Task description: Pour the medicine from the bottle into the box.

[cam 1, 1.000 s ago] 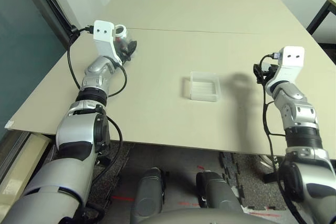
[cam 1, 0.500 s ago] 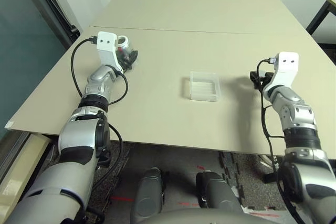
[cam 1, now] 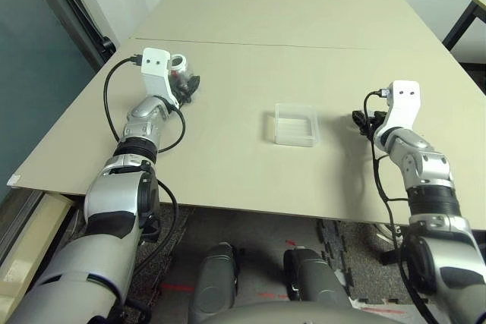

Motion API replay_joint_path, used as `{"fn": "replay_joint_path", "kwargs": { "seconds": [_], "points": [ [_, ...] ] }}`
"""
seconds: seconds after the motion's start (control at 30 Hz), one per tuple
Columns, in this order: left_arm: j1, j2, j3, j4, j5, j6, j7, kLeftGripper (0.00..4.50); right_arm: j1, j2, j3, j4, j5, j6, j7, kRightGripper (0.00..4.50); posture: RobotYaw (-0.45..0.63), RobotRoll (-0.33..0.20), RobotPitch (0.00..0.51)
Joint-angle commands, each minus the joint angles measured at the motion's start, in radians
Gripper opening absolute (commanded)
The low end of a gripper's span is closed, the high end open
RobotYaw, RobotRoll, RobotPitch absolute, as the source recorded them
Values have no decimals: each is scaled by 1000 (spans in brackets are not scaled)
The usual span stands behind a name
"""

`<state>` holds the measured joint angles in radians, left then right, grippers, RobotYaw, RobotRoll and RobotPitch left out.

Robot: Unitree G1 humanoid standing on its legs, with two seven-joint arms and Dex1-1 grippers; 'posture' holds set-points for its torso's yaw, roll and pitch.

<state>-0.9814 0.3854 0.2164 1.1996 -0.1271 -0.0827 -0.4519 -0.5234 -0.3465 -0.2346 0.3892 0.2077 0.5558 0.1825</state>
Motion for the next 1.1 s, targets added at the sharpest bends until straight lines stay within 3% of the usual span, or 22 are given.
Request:
{"fn": "replay_joint_path", "kwargs": {
  "seconds": [0.03,0.07,0.27,0.47,0.6,0.7,0.83,1.1],
  "points": [
    [-28,1,6,22,1,13,14,2563,21,-10,1,-32,2,23,9,4314,76,0,75],
    [-30,1,7,24,0,14,14,2563,23,-11,0,-36,2,25,9,4500,71,0,74],
    [-80,4,5,50,8,30,38,2563,54,-77,-16,-155,41,99,87,4500,57,0,70],
    [-169,27,-62,81,87,15,16,2563,157,-259,16,-403,149,255,328,4500,37,0,61],
    [-244,31,-133,100,170,-12,1,2563,246,-431,97,-526,179,264,543,4500,2,0,56],
    [-315,12,-243,114,287,-50,4,2563,235,-476,155,-568,181,260,603,4500,-19,0,51],
    [-395,-27,-396,130,444,-130,23,2563,177,-464,219,-593,178,285,622,4500,-40,0,43],
    [-525,-147,-839,153,890,-287,211,2563,41,-413,365,-545,116,284,620,4500,-83,0,28]
  ]
}}
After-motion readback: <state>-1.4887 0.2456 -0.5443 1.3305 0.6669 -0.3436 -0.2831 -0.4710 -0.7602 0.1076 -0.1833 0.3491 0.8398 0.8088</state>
